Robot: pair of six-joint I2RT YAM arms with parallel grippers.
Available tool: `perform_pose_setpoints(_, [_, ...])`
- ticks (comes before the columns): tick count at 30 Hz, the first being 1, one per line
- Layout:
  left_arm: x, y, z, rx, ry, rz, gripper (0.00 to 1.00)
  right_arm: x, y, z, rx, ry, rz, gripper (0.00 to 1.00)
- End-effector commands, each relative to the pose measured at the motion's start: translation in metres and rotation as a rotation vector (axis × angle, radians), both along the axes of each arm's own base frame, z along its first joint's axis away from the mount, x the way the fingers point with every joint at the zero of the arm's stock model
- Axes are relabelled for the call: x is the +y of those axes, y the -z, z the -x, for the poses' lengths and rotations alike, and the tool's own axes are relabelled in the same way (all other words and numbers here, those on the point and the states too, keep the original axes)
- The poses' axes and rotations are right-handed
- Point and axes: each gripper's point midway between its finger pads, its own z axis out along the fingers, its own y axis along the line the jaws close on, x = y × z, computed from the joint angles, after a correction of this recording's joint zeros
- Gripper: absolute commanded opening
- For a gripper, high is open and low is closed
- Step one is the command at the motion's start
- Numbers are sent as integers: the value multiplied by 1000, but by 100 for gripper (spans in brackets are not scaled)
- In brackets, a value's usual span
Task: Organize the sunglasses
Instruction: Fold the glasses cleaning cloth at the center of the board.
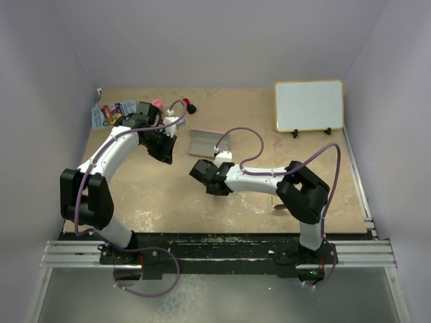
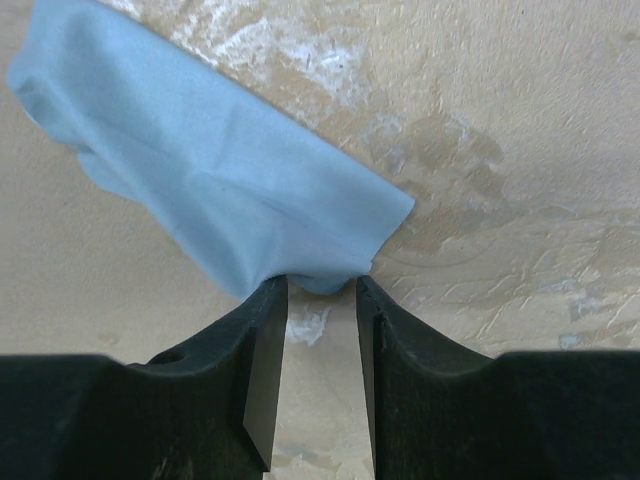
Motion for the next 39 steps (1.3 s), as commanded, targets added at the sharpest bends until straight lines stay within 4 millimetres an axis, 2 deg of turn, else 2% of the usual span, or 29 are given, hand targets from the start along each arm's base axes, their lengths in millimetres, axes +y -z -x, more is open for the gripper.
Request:
perform_pose_setpoints(1, [-7, -10, -4, -23, 2, 45, 18, 2, -34, -23, -86, 38, -33, 38])
perform_pose_setpoints(8, [-9, -13, -5, -15, 8, 55, 18, -2, -46, -40, -107, 65, -55, 37])
perform_pose_setpoints(14, [-13, -14, -8, 0, 23, 65, 18, -10, -40, -51, -98, 82, -44, 37])
perform_pose_setpoints(20, [-15, -7, -11, 27, 35, 71, 18, -8, -36, -58, -105, 85, -71, 37])
perform_pose_setpoints(29, [-19, 1, -6, 65, 66, 78, 18, 4, -35, -45, -61, 38, -166, 38])
perform_pose_setpoints(34, [-18, 4, -7, 66, 64, 75, 18, 6, -24, -37, -29, 30, -202, 39])
perform_pose_setpoints(39, [-21, 4, -6, 74, 66, 90, 18, 9, -16, -40, -27, 38, -197, 39])
